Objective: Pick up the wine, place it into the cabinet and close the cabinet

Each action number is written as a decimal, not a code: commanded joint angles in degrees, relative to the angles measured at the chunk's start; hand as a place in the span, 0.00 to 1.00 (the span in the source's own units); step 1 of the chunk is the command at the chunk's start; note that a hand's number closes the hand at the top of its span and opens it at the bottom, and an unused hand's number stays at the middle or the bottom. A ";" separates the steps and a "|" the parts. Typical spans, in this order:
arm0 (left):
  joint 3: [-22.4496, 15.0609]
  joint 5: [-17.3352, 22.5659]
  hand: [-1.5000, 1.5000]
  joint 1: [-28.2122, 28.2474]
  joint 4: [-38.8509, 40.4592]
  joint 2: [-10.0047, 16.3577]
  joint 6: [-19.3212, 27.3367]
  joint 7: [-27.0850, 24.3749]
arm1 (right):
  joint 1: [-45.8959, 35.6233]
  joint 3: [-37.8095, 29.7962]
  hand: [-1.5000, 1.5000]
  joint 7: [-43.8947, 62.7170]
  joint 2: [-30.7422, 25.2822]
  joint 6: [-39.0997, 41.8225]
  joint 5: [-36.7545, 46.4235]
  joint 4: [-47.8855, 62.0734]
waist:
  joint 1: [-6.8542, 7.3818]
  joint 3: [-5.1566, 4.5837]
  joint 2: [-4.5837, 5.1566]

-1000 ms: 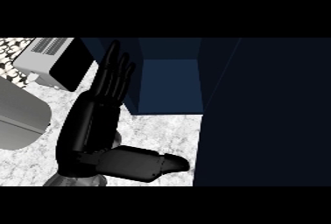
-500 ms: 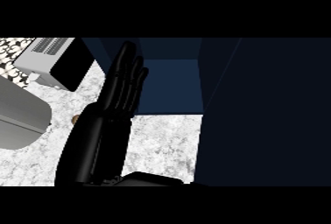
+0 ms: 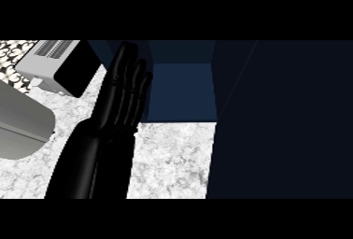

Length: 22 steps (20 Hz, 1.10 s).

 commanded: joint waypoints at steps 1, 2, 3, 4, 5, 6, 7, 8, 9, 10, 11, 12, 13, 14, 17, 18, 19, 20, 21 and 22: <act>0.86 -2.28 0.00 1.96 -3.56 0.23 -1.12 2.96 | 1.69 -0.83 0.00 6.92 -2.17 -0.59 -1.19 -12.98 | 0.13 -0.03 0.03; 1.15 -3.73 0.00 -0.08 -4.00 -0.03 0.03 5.62 | 0.73 -2.24 0.00 7.03 -2.12 -0.87 -2.32 -12.65 | 0.17 0.00 -0.02; -2.14 -6.44 0.00 1.65 -3.39 -0.03 1.80 5.82 | 2.33 4.02 0.00 6.41 -0.15 -2.95 4.12 -12.77 | -0.03 -0.03 -0.21; 6.22 0.06 0.00 -2.81 -0.23 -0.03 -2.62 3.85 | -2.24 -2.40 0.00 7.36 -1.85 -1.42 -2.50 -11.98 | -0.17 -0.03 0.26; 1.24 -6.68 0.00 -1.34 -4.50 -0.03 -1.29 9.35 | 1.53 0.61 0.00 6.87 -2.10 -1.37 0.13 -12.80 | 0.10 0.02 -0.15; 2.42 -5.35 0.00 1.64 -4.30 0.17 -1.87 6.18 | -2.81 -0.05 0.00 10.46 -1.52 -3.10 0.17 -12.83 | 0.31 -0.06 0.04; 2.59 -5.98 0.00 0.60 -4.82 -0.03 -1.75 7.43 | 1.95 0.97 0.00 7.35 -2.41 -1.66 -0.22 -14.72 | -0.21 0.00 -0.12; 4.46 -3.26 0.00 2.42 -5.51 0.77 -2.90 6.01 | 1.05 2.70 0.00 8.04 -1.35 -3.13 1.81 -13.82 | -0.18 -0.05 0.02; 2.24 -7.54 0.00 2.87 -7.60 0.71 -3.00 9.04 | 2.46 3.44 0.00 7.87 -1.79 -3.28 2.44 -14.71 | -0.05 -0.02 -0.25; 4.36 -1.97 0.00 5.41 -4.70 1.36 -2.98 2.93 | 1.57 -0.62 0.00 6.80 -3.16 -1.52 -1.85 -12.94 | -0.30 -0.03 0.22; 5.41 -4.62 0.00 3.59 -4.88 1.89 -3.71 4.89 | 0.71 -1.81 0.00 7.24 -3.08 -2.03 -2.15 -13.24 | -0.15 -0.01 0.13; 6.68 -2.92 0.00 4.93 -7.68 3.04 -4.51 5.36 | 0.24 2.47 0.00 9.54 -2.19 -3.82 2.25 -14.66 | -0.13 -0.09 0.03; 6.84 -3.43 0.00 5.70 -9.12 4.13 -5.84 6.87 | 2.71 -0.84 0.00 5.31 -3.76 -0.94 -2.47 -12.94 | -0.08 0.01 0.04; 10.95 -1.10 0.00 3.60 -9.30 5.22 -6.77 6.92 | 3.64 0.71 0.00 6.05 -3.44 -1.93 -0.65 -14.50 | -0.42 -0.02 0.02; 10.26 -2.31 0.00 3.73 -5.73 4.76 -6.57 4.75 | 0.04 0.88 0.00 8.36 -2.61 -3.45 0.08 -13.84 | -0.30 -0.05 0.15; 12.05 -0.13 0.00 7.33 -8.96 6.52 -7.08 3.82 | -0.62 -3.10 0.00 7.34 -4.03 -1.72 -4.14 -13.26 | -0.03 -0.04 0.23; 14.53 2.04 0.00 5.18 -10.05 7.81 -9.13 5.62 | -2.05 0.25 0.00 9.79 -2.69 -3.78 -0.30 -13.44 | 0.01 -0.08 0.16; 12.51 0.11 0.00 8.85 -9.43 7.60 -7.99 3.23 | -0.97 2.22 0.00 8.62 -2.46 -3.57 0.79 -13.17 | -0.06 -0.08 0.13; 15.10 2.02 0.00 6.44 -9.54 8.07 -8.98 5.38 | -0.89 0.48 0.00 10.02 -3.15 -3.76 -0.82 -14.72 | -0.21 -0.06 0.12; 13.98 2.75 0.00 11.46 -10.62 8.36 -8.92 2.27 | -1.10 1.22 0.00 8.36 -2.55 -3.73 0.20 -12.07 | 0.01 -0.07 0.19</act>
